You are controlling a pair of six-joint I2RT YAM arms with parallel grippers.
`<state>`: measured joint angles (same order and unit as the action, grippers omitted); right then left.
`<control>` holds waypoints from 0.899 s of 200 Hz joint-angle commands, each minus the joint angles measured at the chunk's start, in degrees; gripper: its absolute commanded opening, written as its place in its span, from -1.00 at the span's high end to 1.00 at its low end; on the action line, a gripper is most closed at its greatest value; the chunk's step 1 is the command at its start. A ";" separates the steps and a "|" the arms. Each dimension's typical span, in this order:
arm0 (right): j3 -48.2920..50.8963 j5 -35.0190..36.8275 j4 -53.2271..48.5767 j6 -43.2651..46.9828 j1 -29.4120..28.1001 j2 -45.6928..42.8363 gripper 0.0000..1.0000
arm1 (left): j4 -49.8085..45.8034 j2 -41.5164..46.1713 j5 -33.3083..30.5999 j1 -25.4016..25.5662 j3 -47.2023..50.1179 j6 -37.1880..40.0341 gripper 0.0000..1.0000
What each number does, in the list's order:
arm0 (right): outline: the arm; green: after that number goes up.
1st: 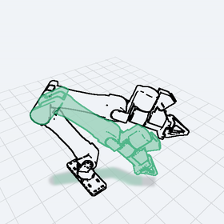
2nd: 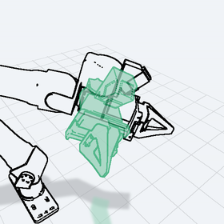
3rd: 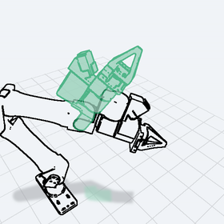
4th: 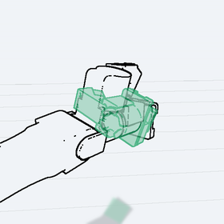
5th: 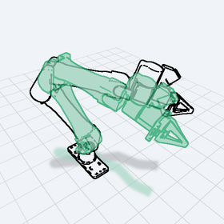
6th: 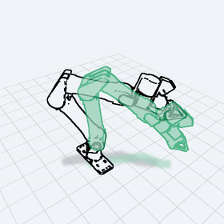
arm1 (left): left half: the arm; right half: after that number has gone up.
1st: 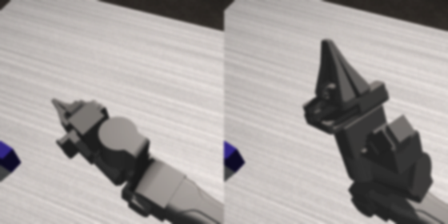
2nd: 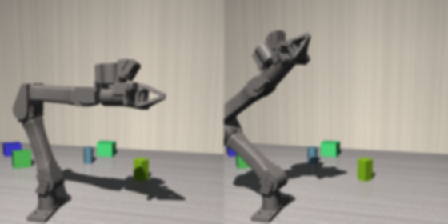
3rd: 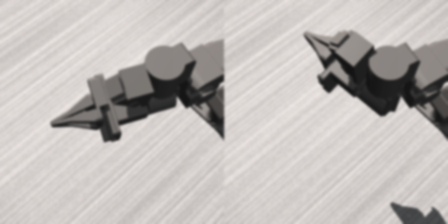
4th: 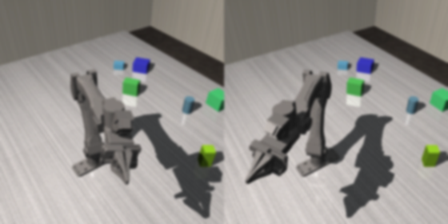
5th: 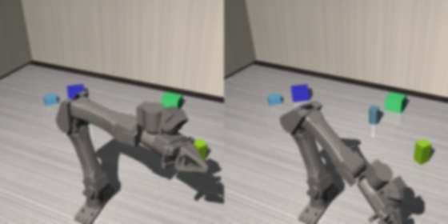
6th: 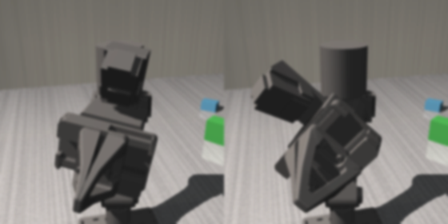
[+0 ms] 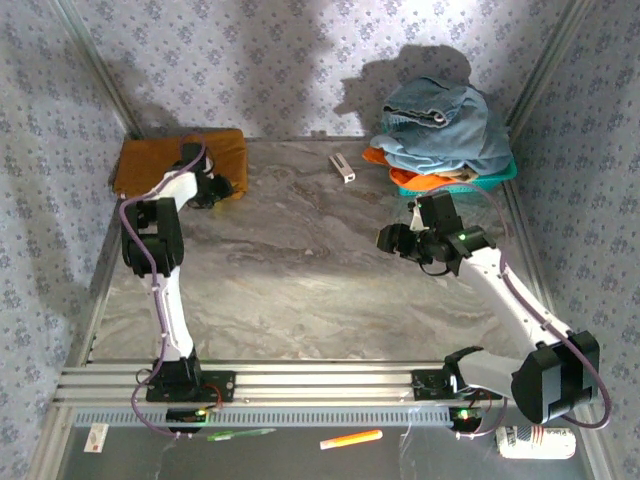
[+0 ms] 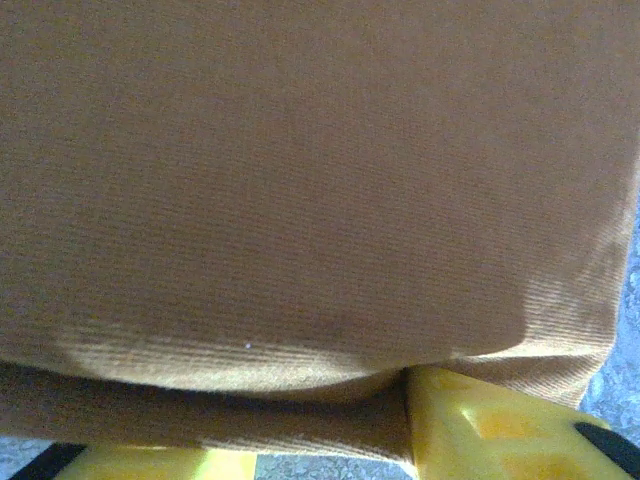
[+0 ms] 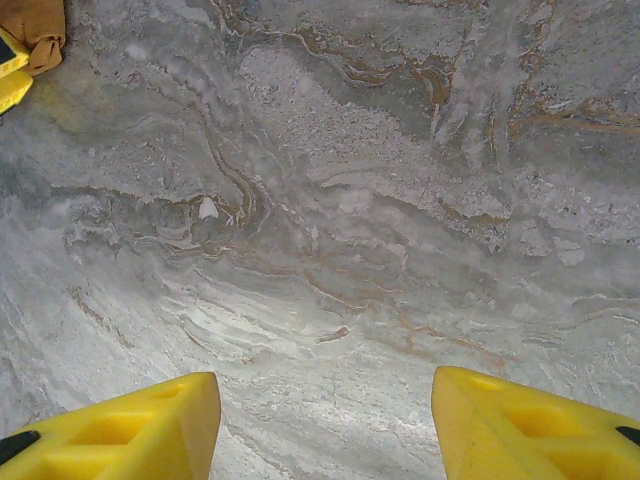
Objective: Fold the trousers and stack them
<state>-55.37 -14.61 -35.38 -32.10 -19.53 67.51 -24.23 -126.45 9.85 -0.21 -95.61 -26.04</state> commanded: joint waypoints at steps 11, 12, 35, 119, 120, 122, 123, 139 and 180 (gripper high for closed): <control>-2.69 0.27 -1.64 1.01 -0.06 -1.15 -0.19 | 2.24 7.97 1.71 1.51 6.67 1.52 -0.03; -2.79 0.28 -1.72 1.04 0.02 -1.24 -0.19 | 2.34 8.41 1.60 1.56 7.06 1.52 -0.04; -4.94 1.94 -1.55 1.55 0.48 -4.05 -0.30 | 4.94 22.43 -0.05 3.56 17.76 1.18 -0.45; -7.84 27.07 20.70 -1.04 -16.54 -11.56 -0.99 | 8.16 83.42 -42.11 14.62 43.82 1.83 -0.99; -8.14 27.65 20.30 -1.04 -16.66 -11.27 -0.99 | 9.03 84.02 -42.11 14.62 44.54 2.07 -0.99; -8.82 29.21 19.57 -1.19 -16.81 -10.78 -0.99 | 10.85 85.06 -42.15 14.58 46.02 2.58 -0.99; -9.16 29.78 19.03 -1.38 -16.88 -10.58 -0.99 | 11.30 85.63 -42.17 14.60 46.73 2.89 -0.99; -10.36 33.36 17.93 -0.06 -17.08 -8.54 -1.00 | 24.16 92.70 -43.89 14.54 58.24 4.72 -0.99; 5.92 33.17 43.84 24.21 -14.98 -13.99 -1.00 | 40.80 88.30 -36.88 9.57 76.05 18.13 -0.99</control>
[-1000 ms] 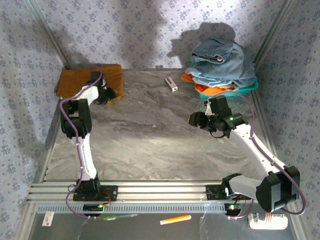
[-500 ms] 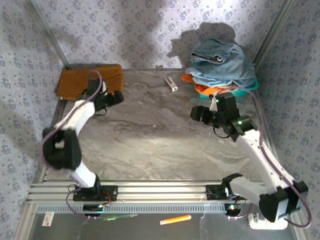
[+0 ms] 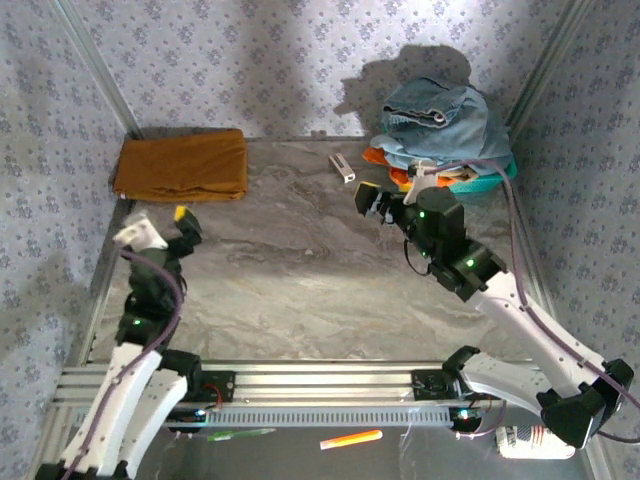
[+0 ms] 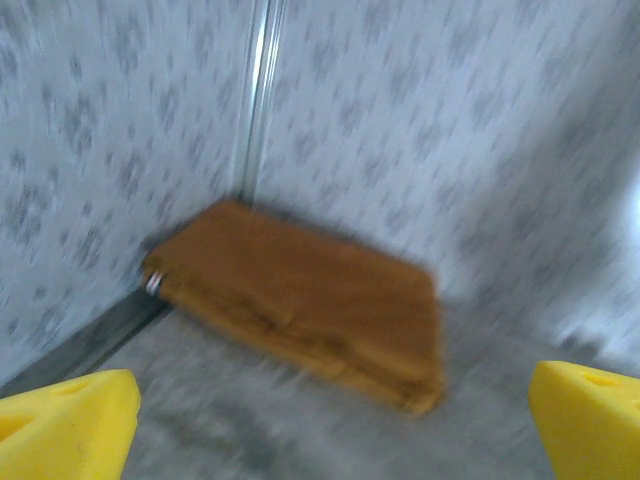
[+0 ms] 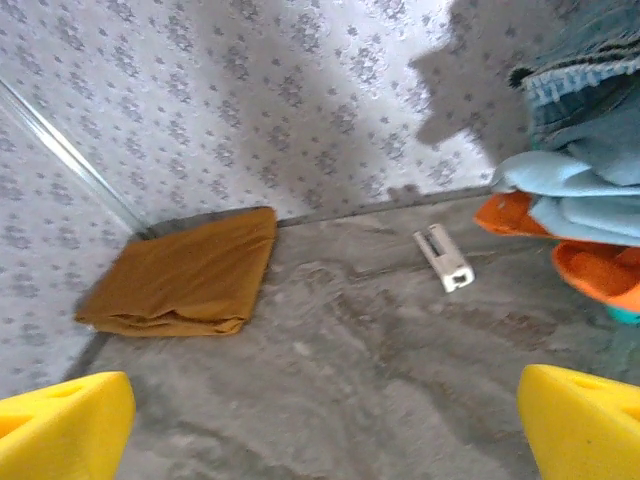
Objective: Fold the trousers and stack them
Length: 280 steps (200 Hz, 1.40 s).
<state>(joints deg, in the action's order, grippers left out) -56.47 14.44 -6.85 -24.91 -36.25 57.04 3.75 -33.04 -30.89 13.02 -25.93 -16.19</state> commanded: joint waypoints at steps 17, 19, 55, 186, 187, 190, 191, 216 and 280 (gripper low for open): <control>11.24 -7.38 17.17 32.60 7.80 -5.73 -1.00 | 24.34 -12.92 11.48 -7.75 12.24 7.75 -0.99; 11.56 -9.60 16.38 34.72 8.72 -6.00 -1.00 | 25.25 -13.74 11.74 -7.96 12.53 7.79 -0.99; 18.58 -13.98 13.04 45.41 20.64 -6.37 -0.99 | 41.38 -32.94 12.99 -10.46 13.79 12.31 -0.99; 41.18 -15.26 66.34 30.34 35.93 29.95 -0.99 | 43.32 -54.86 25.16 -13.08 2.53 14.66 -0.99; 41.09 -15.07 65.91 30.39 35.83 29.83 -0.99 | 43.43 -54.85 25.13 -13.05 2.54 14.67 -0.99; 40.61 -14.57 63.72 30.48 35.61 29.09 -0.99 | 43.67 -54.85 25.02 -12.95 2.62 14.80 -0.99; 40.46 -14.50 62.88 30.55 35.62 28.79 -0.99 | 43.69 -54.90 25.01 -12.94 2.59 14.83 -0.99; 37.80 -13.25 58.39 29.82 35.78 28.91 -0.99 | 43.41 -54.87 24.99 -12.85 2.53 14.81 -0.99; 33.30 -16.20 51.51 25.96 39.59 30.24 -0.99 | 42.83 -54.94 27.24 -13.90 2.20 14.38 -0.99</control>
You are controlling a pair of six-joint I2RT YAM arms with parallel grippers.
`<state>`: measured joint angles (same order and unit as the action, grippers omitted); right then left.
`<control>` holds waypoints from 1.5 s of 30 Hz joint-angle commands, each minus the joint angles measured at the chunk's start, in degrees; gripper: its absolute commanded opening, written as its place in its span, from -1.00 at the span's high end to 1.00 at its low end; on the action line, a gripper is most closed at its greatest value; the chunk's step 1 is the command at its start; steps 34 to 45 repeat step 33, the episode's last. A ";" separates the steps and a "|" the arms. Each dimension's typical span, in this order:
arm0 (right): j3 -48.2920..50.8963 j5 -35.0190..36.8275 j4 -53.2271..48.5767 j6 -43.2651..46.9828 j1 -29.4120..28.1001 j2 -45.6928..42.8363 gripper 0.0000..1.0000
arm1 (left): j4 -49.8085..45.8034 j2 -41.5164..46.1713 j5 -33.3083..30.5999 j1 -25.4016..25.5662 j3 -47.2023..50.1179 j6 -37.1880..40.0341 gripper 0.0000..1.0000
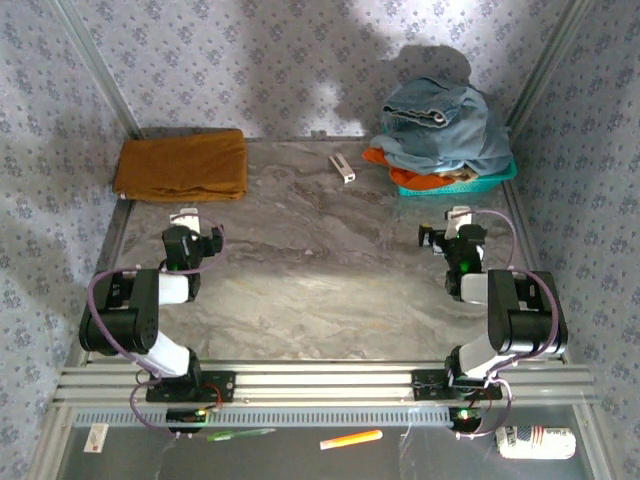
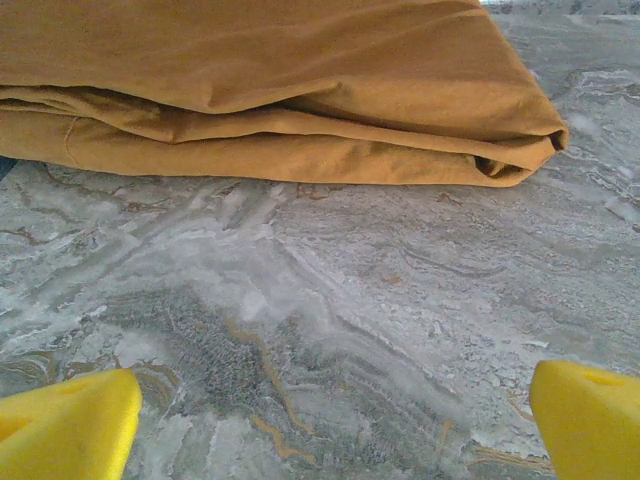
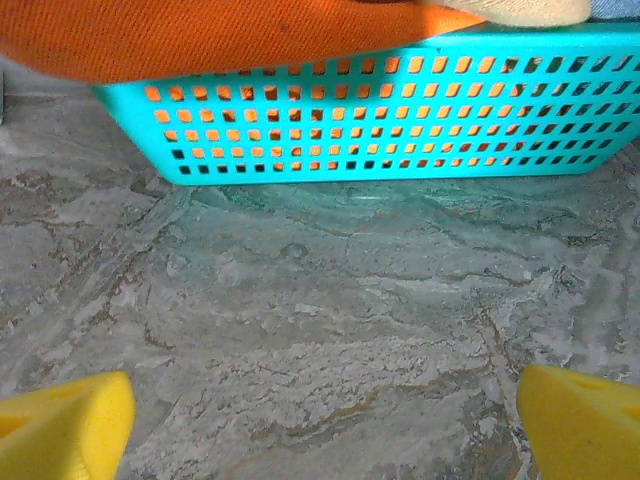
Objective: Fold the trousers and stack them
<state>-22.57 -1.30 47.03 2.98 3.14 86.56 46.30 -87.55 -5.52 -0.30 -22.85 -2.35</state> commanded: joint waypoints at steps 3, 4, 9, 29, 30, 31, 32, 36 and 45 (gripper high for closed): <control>-0.56 -0.14 -2.30 -1.79 0.03 0.67 -0.99 | 0.28 -0.43 1.89 -0.63 -0.88 0.55 -0.99; -0.49 0.11 -2.21 -1.68 -0.19 0.63 -0.99 | 0.28 -0.43 1.92 -0.64 -0.90 0.52 -0.99; -0.33 0.95 -1.94 -1.31 -0.76 0.58 -0.99 | 0.28 -0.44 1.93 -0.55 -0.88 0.61 -0.99; -0.22 1.00 -1.89 -1.31 -0.76 0.48 -0.99 | -0.16 -0.52 2.52 -0.74 -1.14 0.51 -0.99; -0.27 0.95 -1.93 -1.31 -0.76 0.50 -0.99 | -0.17 -0.53 2.53 -0.72 -1.14 0.59 -0.99; -0.27 0.96 -1.86 -1.31 -0.76 0.53 -0.99 | -0.01 -0.44 2.45 -0.61 -1.07 0.66 -0.99; -0.25 1.02 -1.94 -1.31 -0.81 0.50 -0.99 | 0.19 -0.45 2.31 -0.61 -0.98 0.71 -0.99; -0.28 0.95 -1.90 -1.31 -0.77 0.48 -0.99 | 0.19 -0.43 2.41 -0.64 -0.96 0.76 -0.99; -0.28 0.95 -1.90 -1.31 -0.77 0.48 -0.99 | 0.19 -0.43 2.41 -0.64 -0.96 0.76 -0.99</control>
